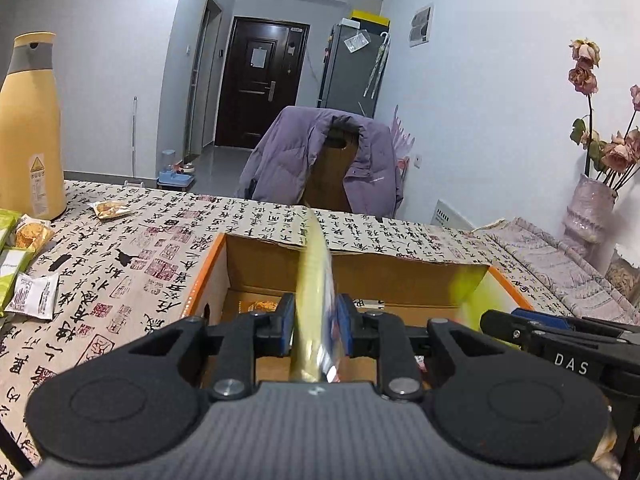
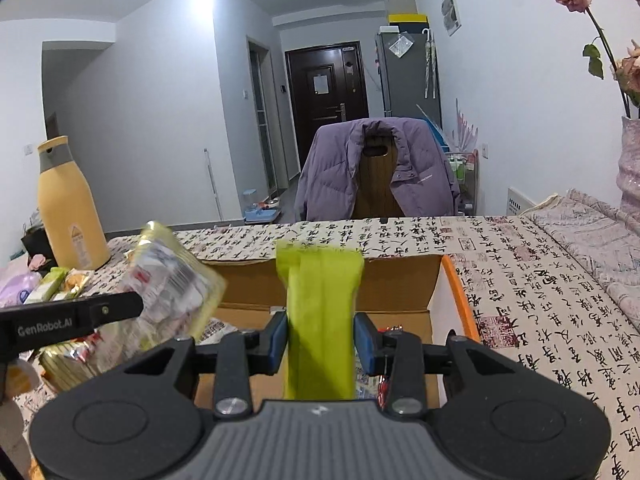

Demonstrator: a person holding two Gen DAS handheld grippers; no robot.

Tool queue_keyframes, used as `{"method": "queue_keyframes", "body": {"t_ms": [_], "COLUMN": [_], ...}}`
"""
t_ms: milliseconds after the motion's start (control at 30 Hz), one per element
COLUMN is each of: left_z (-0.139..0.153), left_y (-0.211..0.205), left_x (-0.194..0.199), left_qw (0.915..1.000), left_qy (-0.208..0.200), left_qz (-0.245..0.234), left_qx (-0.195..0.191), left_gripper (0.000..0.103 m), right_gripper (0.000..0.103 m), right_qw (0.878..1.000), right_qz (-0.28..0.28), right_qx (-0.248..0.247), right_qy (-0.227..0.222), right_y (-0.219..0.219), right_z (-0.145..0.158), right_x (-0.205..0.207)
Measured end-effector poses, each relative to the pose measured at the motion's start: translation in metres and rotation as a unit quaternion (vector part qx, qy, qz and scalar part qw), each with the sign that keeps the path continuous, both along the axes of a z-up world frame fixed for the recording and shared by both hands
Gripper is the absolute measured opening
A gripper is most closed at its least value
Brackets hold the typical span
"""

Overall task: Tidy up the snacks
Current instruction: 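Lower both packets into the box and open both grippers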

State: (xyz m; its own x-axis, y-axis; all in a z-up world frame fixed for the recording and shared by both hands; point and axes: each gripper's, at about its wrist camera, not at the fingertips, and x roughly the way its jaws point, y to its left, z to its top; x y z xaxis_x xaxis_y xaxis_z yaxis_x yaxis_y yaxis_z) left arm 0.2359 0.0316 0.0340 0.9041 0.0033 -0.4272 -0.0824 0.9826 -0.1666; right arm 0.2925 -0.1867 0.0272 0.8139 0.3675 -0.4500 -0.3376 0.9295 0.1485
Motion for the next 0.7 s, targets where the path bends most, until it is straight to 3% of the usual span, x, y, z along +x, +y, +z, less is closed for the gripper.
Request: {"method": "queue_keyframes", "body": {"t_ms": [33, 67, 100, 133, 167, 200, 700], "left_z": [0.000, 0.001, 0.002, 0.004, 0.007, 0.008, 0.029], "left_y": [0.000, 0.000, -0.001, -0.002, -0.004, -0.004, -0.010], "left_x": [-0.001, -0.003, -0.005, -0.009, -0.013, -0.016, -0.031], "left_qw": [1.0000, 1.0000, 0.9999, 0.9996, 0.9993, 0.9988, 0.9976], "left_qy": [-0.002, -0.007, -0.013, -0.023, -0.032, -0.041, -0.063], "left_qz": [0.001, 0.002, 0.005, 0.009, 0.015, 0.021, 0.020], "left_qx": [0.001, 0.003, 0.006, 0.010, 0.013, 0.015, 0.019], "left_gripper": [0.041, 0.051, 0.068, 0.088, 0.097, 0.103, 0.103], "right_gripper": [0.045, 0.063, 0.073, 0.091, 0.101, 0.103, 0.103], "right_qw": [1.000, 1.000, 1.000, 1.000, 1.000, 1.000, 1.000], "right_qz": [0.000, 0.001, 0.001, 0.000, 0.000, -0.001, -0.005], "right_qx": [-0.001, 0.000, 0.001, 0.002, 0.002, 0.003, 0.004], "right_qy": [0.000, 0.000, -0.001, -0.003, -0.006, -0.009, -0.027], "right_y": [0.000, -0.001, -0.001, -0.001, -0.002, -0.002, -0.006], "right_z": [-0.001, -0.001, -0.001, -0.001, -0.001, 0.000, 0.017], "right_x": [-0.002, -0.004, -0.005, -0.006, -0.007, -0.008, -0.018]}}
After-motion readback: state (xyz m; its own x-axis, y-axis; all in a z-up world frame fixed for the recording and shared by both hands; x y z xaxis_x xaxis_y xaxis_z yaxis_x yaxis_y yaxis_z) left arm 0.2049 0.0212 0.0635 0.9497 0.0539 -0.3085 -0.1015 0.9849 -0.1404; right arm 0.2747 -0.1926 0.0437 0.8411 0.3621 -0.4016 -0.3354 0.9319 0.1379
